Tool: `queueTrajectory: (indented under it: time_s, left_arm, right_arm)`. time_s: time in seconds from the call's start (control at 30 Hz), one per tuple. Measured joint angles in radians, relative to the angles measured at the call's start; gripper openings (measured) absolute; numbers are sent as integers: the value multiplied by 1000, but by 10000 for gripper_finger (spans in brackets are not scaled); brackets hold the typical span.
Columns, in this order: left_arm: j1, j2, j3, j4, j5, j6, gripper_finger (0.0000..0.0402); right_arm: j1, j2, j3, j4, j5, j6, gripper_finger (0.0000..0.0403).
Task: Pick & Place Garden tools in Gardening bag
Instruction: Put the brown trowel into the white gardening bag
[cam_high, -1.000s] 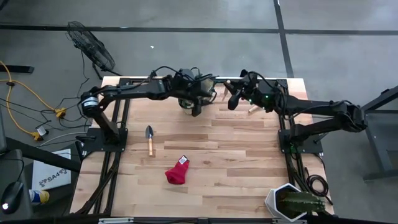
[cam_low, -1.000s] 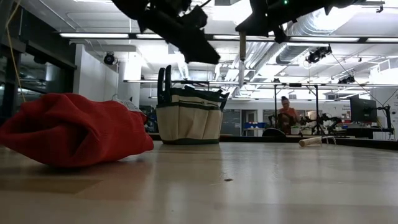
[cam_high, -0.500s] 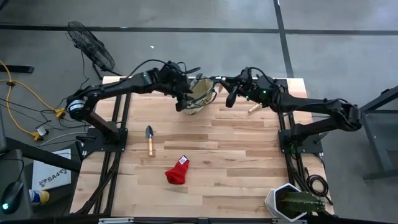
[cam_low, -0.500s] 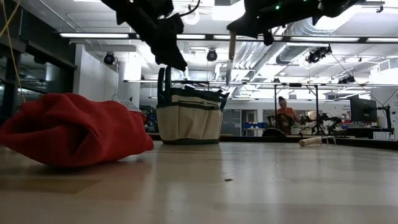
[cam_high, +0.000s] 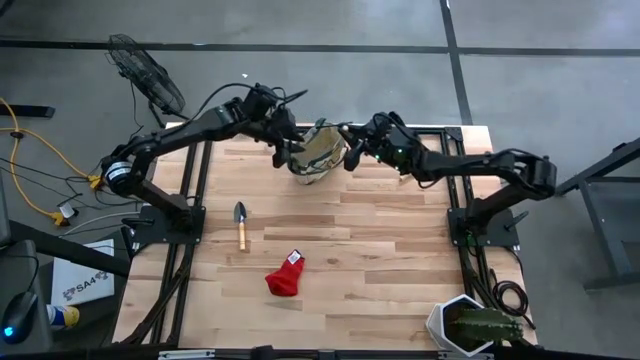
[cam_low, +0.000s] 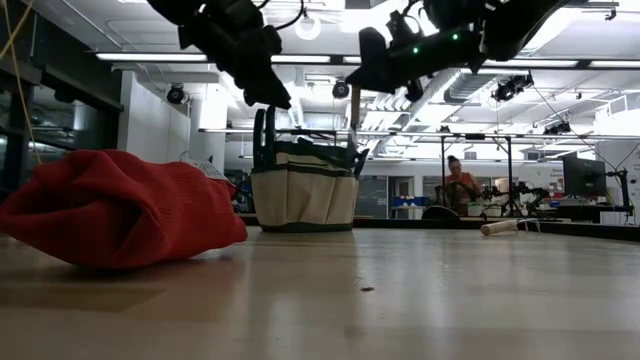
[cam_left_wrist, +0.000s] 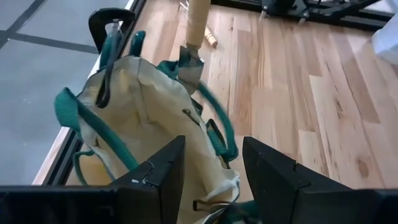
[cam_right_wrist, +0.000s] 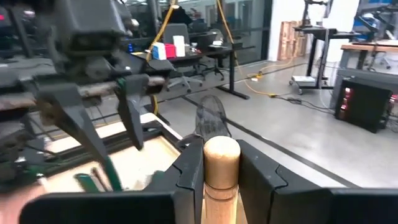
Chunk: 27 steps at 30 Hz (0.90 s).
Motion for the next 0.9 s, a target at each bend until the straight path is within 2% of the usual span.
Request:
queueTrajectory:
  time_s: [0.17,0.63,0.9]
  left_arm:
    - [25,0,0,21,48,1,156]
    - [24,0,0,79,90,19,156]
    - [24,1,0,98,90,26,156]
  right_arm:
    - [-10,11,0,12,12,2,60]
    - [-14,11,0,30,-7,7,60]
    - [-14,92,0,86,-2,11,60]
